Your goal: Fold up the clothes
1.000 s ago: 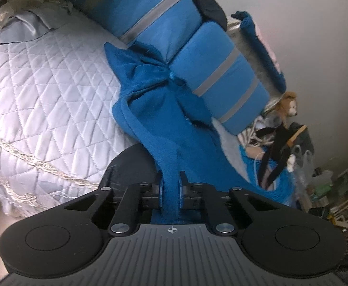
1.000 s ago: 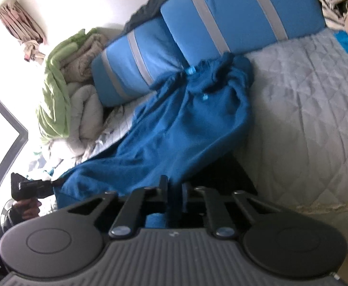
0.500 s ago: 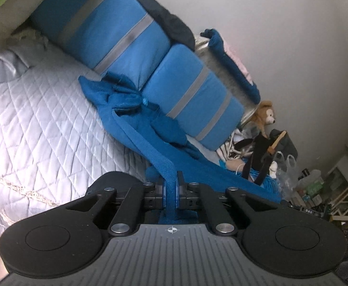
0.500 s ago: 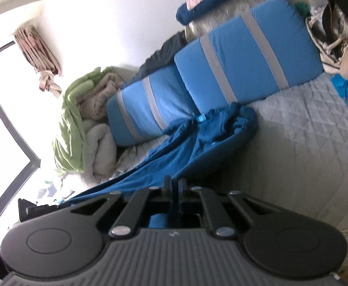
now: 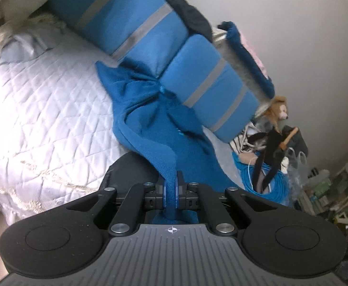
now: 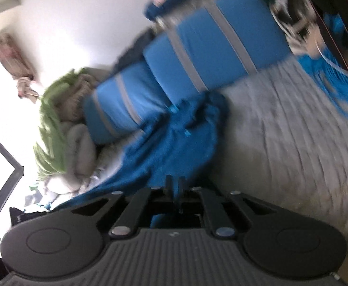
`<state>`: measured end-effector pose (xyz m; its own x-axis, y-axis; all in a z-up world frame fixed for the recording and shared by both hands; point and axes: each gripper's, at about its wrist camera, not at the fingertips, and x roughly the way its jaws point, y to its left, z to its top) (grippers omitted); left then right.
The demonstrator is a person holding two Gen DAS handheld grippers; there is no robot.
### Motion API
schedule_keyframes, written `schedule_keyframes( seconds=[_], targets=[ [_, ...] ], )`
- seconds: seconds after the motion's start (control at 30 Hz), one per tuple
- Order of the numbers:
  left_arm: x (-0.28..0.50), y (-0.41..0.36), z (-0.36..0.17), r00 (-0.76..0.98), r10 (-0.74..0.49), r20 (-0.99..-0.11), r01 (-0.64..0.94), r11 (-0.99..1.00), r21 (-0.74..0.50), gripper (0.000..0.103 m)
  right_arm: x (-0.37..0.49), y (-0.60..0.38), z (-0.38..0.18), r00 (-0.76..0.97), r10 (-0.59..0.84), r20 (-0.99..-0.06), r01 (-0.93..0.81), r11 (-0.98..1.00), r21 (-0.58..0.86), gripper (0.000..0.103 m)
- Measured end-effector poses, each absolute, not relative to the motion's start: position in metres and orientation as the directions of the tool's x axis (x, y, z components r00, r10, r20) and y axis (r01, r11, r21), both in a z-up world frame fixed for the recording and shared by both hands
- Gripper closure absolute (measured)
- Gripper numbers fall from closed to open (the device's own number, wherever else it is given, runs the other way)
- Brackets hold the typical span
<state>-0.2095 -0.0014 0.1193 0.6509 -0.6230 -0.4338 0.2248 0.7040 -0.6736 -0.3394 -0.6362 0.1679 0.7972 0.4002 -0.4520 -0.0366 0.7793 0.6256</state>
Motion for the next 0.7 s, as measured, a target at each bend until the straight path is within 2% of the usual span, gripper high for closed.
schedule_keyframes(
  seconds=[0.03, 0.1, 0.27, 0.3, 0.33, 0.37, 0.4, 0.43, 0.7],
  targets=[
    [-0.21, 0.0, 0.118, 0.65, -0.622, -0.437, 0.221, 0.705, -0.674, 0.097, -0.336, -0.634, 0.161, 0.789, 0.411, -0.456, -0.035, 0.771, 0.636, 0.055],
    [-0.21, 0.001, 0.117, 0.648, -0.619, -0.444, 0.215, 0.708, -0.673, 0.097, -0.329, -0.629, 0.147, 0.774, 0.434, -0.461, -0.033, 0.755, 0.655, 0.034],
    [-0.211, 0.003, 0.114, 0.646, -0.614, -0.454, 0.205, 0.713, -0.671, 0.097, -0.308, -0.607, 0.128, 0.729, 0.488, -0.48, -0.064, 0.747, 0.662, 0.034],
    [-0.212, 0.003, 0.113, 0.646, -0.611, -0.457, 0.202, 0.715, -0.67, 0.097, -0.305, -0.603, 0.126, 0.724, 0.492, -0.484, -0.071, 0.75, 0.657, 0.037],
    [-0.212, 0.003, 0.113, 0.646, -0.608, -0.462, 0.2, 0.718, -0.667, 0.097, -0.302, -0.598, 0.124, 0.718, 0.496, -0.488, -0.078, 0.754, 0.652, 0.054],
    [-0.213, 0.003, 0.113, 0.645, -0.606, -0.465, 0.199, 0.721, -0.664, 0.097, -0.299, -0.594, 0.122, 0.712, 0.501, -0.492, -0.086, 0.758, 0.647, 0.064],
    [-0.213, 0.002, 0.112, 0.644, -0.607, -0.466, 0.199, 0.721, -0.664, 0.097, -0.298, -0.59, 0.121, 0.71, 0.502, -0.494, -0.093, 0.762, 0.641, 0.09],
    [-0.214, 0.002, 0.112, 0.642, -0.609, -0.466, 0.2, 0.72, -0.665, 0.097, -0.297, -0.586, 0.12, 0.707, 0.504, -0.496, -0.099, 0.766, 0.636, 0.096],
    [-0.222, 0.0, 0.122, 0.633, -0.654, -0.415, 0.25, 0.68, -0.689, 0.097, -0.311, -0.608, 0.137, 0.758, 0.535, -0.372, -0.102, 0.661, 0.743, 0.099]
  ],
)
